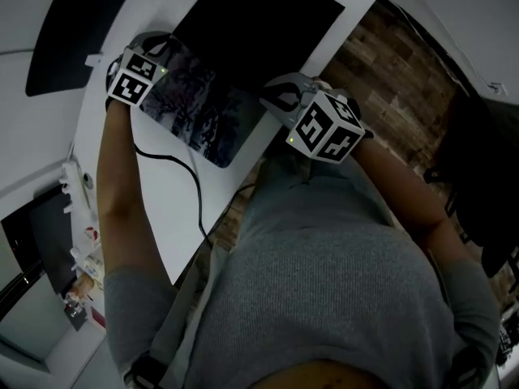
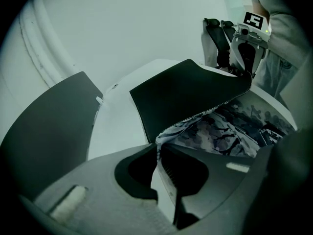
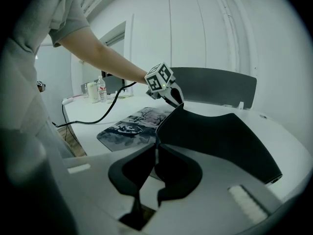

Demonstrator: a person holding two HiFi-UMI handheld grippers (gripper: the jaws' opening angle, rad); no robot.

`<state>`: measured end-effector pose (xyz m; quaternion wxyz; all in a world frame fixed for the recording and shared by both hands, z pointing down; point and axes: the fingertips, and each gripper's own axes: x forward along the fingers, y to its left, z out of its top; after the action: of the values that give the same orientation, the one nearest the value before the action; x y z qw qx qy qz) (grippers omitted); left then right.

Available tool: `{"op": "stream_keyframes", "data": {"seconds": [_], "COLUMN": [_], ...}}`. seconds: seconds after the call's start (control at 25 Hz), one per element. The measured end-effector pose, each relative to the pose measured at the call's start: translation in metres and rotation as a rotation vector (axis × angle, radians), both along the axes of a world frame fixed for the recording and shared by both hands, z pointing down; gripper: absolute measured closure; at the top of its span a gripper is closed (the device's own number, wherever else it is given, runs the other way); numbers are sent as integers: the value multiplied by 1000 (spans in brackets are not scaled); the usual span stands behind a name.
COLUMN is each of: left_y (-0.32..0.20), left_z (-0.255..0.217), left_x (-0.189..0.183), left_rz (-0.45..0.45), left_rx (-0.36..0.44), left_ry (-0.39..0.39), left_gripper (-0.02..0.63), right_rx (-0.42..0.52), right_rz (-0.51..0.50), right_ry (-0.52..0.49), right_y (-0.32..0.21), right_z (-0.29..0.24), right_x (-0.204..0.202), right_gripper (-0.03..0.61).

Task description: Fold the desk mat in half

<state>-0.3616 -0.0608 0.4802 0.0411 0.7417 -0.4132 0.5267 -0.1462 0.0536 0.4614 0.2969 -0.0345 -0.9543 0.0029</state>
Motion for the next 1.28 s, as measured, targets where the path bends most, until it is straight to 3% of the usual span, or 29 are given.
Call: {"op": "stream_keyframes", "data": {"seconds": [0.2, 0.52, 1.28], "left_y": [19, 55, 110], "left_z": [3, 6, 9], "left_x": [-3, -19, -49], "left_rz": [49, 65, 55], "left_rx": [-10, -3, -4], "left_ry": [4, 17, 33], "left_gripper": [581, 580, 578], "right_rx": [12, 43, 52], "right_rz": [82, 106, 61], "right_ry": [8, 21, 21], "right_y": [18, 55, 109], "right_z": [2, 3, -3], "right_x": [-5, -21, -50], "right_gripper": [549, 549, 549]}}
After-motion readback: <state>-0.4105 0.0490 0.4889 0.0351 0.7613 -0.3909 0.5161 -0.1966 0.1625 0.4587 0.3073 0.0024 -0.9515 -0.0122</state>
